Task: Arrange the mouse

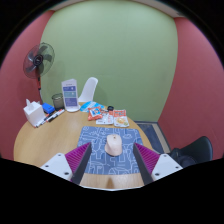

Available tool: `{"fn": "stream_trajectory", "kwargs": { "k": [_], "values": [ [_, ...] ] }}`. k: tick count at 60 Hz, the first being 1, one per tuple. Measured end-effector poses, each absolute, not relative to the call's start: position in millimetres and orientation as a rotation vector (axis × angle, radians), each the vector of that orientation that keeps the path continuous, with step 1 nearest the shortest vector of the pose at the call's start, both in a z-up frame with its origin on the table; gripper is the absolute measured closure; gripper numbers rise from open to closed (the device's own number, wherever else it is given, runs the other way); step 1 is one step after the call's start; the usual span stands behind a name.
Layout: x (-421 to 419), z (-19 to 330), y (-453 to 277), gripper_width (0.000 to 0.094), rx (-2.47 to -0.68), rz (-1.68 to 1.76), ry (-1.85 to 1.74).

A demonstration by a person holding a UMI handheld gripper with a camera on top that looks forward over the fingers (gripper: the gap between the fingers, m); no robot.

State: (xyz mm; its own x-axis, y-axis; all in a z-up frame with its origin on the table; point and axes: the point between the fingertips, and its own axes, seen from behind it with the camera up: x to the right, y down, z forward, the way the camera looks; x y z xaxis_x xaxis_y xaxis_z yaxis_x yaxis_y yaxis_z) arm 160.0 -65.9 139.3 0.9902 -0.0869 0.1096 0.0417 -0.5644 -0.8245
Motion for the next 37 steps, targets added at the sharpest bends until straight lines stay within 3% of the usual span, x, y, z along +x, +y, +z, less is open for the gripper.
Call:
{"fn": "stream_trajectory", "kwargs": {
  "k": [13, 37],
  "values": [
    [134.4, 185.6, -160.1, 0.0096, -2.131, -0.224, 0.062],
    [111.7, 206.8, -232.4, 0.0095, -2.113, -0.263, 0.056]
  ]
}}
